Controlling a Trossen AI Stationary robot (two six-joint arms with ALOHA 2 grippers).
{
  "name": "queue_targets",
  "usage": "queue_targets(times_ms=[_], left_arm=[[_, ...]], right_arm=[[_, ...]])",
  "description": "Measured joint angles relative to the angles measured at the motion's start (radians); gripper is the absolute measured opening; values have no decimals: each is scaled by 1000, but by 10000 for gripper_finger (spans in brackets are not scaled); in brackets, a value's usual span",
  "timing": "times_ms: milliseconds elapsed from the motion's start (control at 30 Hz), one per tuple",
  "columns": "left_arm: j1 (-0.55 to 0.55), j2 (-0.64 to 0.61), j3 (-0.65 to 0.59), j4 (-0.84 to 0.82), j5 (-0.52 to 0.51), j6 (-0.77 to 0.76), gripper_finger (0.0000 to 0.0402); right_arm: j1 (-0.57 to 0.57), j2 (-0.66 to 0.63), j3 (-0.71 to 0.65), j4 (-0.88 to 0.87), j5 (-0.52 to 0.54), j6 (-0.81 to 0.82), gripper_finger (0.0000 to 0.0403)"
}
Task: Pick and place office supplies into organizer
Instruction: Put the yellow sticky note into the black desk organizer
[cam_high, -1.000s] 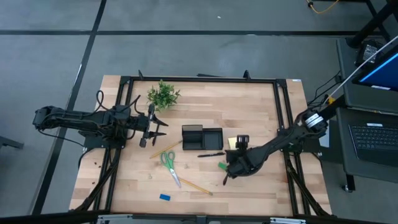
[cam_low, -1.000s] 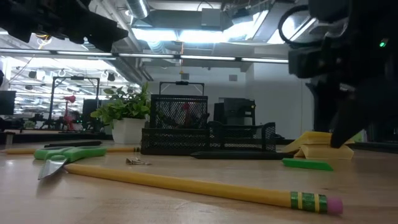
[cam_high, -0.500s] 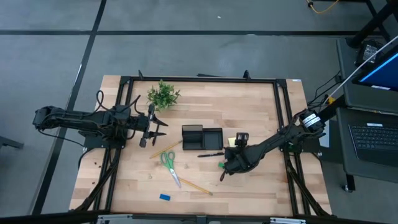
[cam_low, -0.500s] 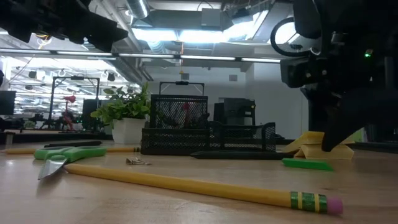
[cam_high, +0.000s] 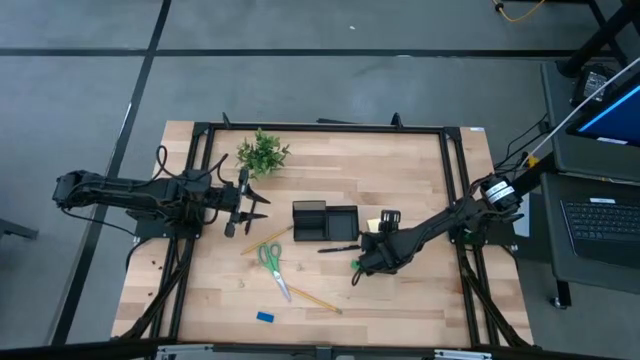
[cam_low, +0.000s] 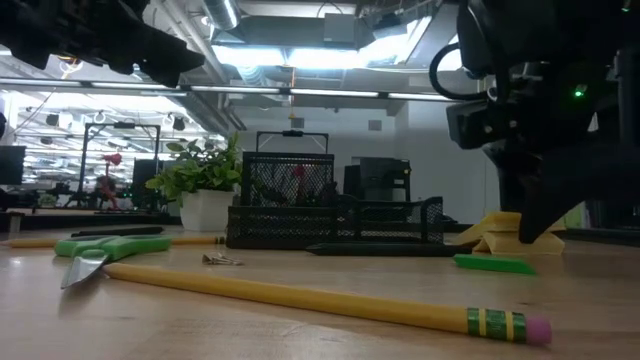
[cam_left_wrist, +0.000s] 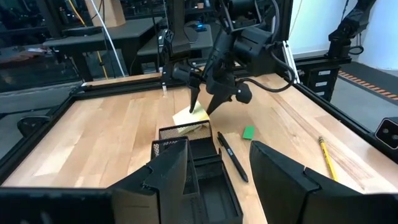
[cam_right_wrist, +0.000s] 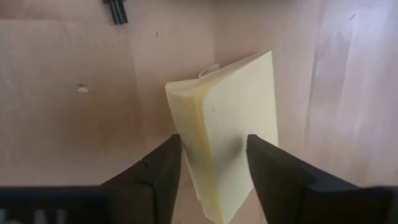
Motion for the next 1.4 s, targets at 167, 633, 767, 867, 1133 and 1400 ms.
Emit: queue_targets(times_ms=[167,633,767,867,1133,1400], left_arm=[[0,0,0,0,0,0,171],[0,0,0,0,0,0,171],[0,0,0,0,0,0,171],[0,0,0,-1,0,0,171],[0,0,0,0,-2,1,171],[0,0,0,0,-3,1,170]], right_arm=[[-1,0,0,0,-3,1,103],[-2,-1,0,0,1,5,21],[-2,-1,0,0,1,7,17],[-2,-1,0,-21,1,56,17],[-2,-1,26,-138,-2,119,17],[0,-1,175,-319,64,140,17]])
